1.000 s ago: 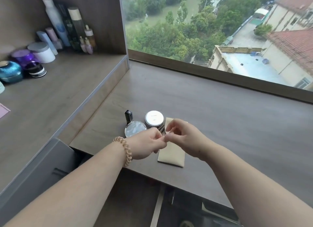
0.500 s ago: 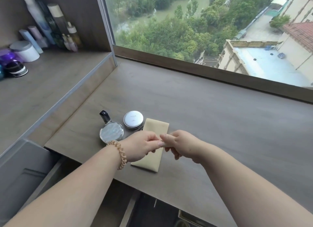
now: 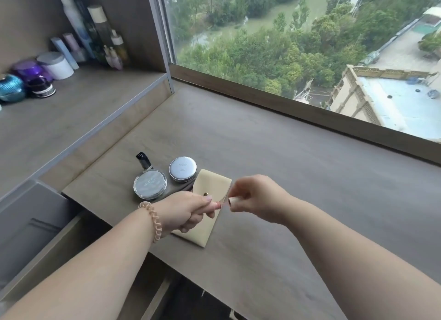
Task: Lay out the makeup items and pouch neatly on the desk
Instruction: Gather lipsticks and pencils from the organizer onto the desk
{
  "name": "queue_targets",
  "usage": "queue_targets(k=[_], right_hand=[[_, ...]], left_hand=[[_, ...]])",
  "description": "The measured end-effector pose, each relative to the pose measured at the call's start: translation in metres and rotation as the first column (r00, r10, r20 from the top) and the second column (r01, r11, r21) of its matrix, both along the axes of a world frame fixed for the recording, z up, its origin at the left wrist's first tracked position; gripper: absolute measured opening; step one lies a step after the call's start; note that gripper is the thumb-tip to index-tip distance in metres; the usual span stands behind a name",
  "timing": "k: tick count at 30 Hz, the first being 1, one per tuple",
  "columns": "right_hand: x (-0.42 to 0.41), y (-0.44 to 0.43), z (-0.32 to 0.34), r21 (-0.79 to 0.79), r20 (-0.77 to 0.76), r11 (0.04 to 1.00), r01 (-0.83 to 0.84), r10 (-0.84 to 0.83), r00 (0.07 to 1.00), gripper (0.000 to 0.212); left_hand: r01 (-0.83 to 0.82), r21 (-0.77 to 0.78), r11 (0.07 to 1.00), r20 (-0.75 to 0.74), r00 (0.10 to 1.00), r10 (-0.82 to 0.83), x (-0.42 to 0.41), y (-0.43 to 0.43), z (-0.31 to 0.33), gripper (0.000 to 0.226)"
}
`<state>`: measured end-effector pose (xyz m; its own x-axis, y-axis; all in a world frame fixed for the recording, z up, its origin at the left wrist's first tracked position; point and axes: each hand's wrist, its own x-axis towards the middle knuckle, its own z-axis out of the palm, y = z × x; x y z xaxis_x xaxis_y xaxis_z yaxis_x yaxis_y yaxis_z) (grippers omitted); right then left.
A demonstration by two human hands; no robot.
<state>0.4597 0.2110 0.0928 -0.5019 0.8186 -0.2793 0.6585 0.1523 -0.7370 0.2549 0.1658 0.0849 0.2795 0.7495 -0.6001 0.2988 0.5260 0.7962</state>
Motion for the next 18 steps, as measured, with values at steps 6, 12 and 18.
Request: queue_targets(k=[6,12,18], right_hand=[[0.009,0.010,-0.018,-0.083,-0.196,0.923,0.376,-0.385,0.902,0.015],[0.000,-0.003,-0.049,-0.193,-0.172,0.869,0.456,-0.488,0.856,0.009],[-0.007,0.003,-0.057,0.132,-0.060,0.876,0.465,-0.461,0.885,0.016]], left_hand=[[-0.327,0.069,0.943,0.073,0.944,0.322,0.000,-0.010,-0.016,0.009],[-0.525,0.225,0.821,0.103,0.851,0.516,0.042,-0.006,-0.030,0.021],[-0.380,0.443,0.812,-0.173,0.853,0.493,0.059,-0.002,-0.045,0.014]])
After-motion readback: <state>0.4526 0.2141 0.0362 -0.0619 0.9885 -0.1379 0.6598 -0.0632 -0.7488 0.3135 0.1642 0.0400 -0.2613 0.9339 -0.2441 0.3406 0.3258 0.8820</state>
